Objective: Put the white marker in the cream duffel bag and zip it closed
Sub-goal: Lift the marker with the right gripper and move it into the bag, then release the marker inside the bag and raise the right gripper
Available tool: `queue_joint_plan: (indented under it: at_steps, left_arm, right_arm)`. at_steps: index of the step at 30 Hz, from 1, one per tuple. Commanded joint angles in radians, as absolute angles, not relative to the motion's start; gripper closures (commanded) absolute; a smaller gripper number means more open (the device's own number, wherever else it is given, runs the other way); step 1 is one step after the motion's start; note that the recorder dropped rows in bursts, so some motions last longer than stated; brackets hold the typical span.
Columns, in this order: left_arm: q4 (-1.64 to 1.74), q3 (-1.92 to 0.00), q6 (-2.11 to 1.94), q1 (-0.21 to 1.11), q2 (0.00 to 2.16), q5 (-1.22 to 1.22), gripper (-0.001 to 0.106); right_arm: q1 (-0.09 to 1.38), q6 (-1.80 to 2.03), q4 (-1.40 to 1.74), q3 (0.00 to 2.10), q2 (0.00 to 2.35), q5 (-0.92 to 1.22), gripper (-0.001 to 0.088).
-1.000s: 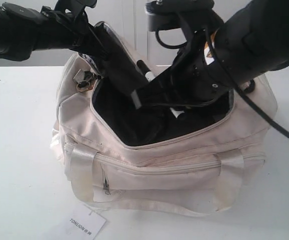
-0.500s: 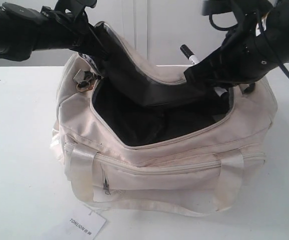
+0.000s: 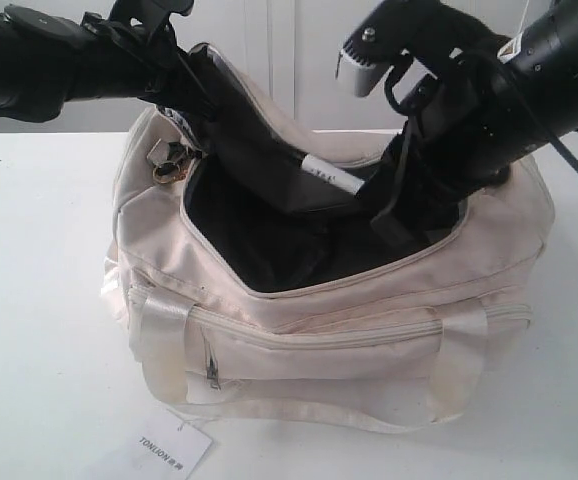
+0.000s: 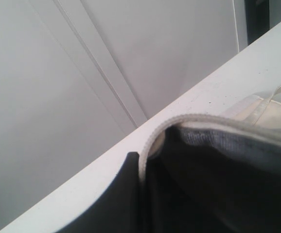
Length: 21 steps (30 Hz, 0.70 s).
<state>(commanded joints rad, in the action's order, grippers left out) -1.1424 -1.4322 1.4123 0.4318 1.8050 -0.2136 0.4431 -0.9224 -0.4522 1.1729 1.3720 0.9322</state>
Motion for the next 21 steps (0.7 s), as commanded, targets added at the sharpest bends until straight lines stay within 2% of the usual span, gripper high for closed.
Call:
queue_joint_plan:
  at_steps: [10, 21]
  left_arm:
    - [-1.142, -1.432, 1.412, 0.432, 1.805, -0.214, 0.105]
    - [-1.142, -1.432, 1.412, 0.432, 1.805, -0.214, 0.105]
  right_arm:
    - [0.443, -0.902, -0.42, 1.173, 1.469, 0.883, 0.0868]
    - [0.439, -0.388, -0.121, 1.173, 1.517, 0.782, 0.0868]
